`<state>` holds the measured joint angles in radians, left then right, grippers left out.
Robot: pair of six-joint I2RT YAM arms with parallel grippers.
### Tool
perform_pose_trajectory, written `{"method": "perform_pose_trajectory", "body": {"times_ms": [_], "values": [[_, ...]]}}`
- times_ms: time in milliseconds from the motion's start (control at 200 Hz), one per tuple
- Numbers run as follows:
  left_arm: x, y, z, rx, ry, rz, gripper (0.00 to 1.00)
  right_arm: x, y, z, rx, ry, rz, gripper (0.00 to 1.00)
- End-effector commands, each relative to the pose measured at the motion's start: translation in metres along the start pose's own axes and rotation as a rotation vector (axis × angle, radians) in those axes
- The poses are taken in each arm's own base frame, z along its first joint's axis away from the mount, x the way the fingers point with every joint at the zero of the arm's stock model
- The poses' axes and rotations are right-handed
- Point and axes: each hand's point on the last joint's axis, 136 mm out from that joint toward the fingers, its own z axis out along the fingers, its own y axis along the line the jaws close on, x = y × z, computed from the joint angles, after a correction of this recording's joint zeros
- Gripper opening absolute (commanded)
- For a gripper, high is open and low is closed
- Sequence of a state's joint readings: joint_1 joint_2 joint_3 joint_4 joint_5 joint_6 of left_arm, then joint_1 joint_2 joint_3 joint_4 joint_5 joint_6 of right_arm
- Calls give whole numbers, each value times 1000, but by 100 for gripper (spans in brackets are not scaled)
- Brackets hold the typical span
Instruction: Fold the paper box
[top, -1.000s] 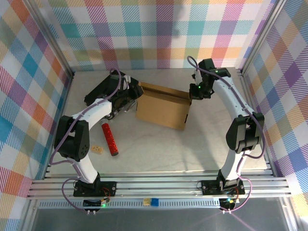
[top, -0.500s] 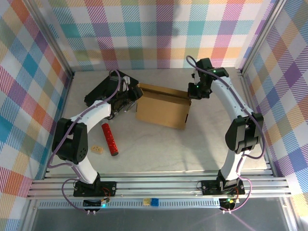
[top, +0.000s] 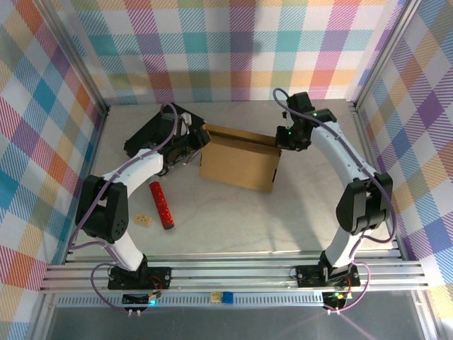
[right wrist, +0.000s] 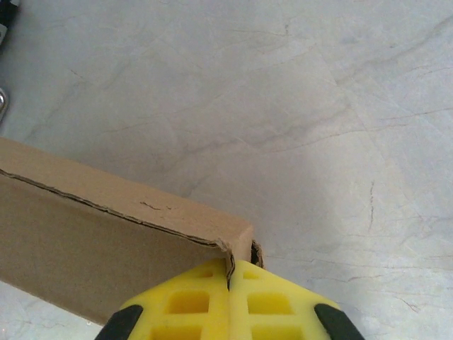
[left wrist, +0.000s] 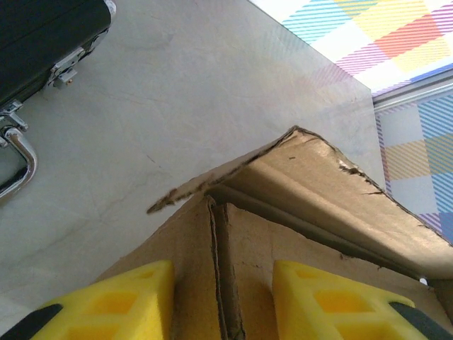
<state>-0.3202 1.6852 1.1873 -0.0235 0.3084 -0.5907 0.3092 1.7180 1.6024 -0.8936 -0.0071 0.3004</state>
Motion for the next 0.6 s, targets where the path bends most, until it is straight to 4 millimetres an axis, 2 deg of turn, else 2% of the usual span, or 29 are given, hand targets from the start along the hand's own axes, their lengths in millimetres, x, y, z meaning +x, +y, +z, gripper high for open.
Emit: {"method": "perform_pose_trajectory", "body": {"times_ms": [0,295,595], "values": [[1,-25,-12,60,-12,15,40,-9,24,-11,-86,-97,-34,0],[-2,-26,-16,71,-40,-22,42,2,26,-14,-113,-199,-66,0],[-2,-26,-23,68,-49,-43,49,17,25,-9,-80,-251,-107,0]]}}
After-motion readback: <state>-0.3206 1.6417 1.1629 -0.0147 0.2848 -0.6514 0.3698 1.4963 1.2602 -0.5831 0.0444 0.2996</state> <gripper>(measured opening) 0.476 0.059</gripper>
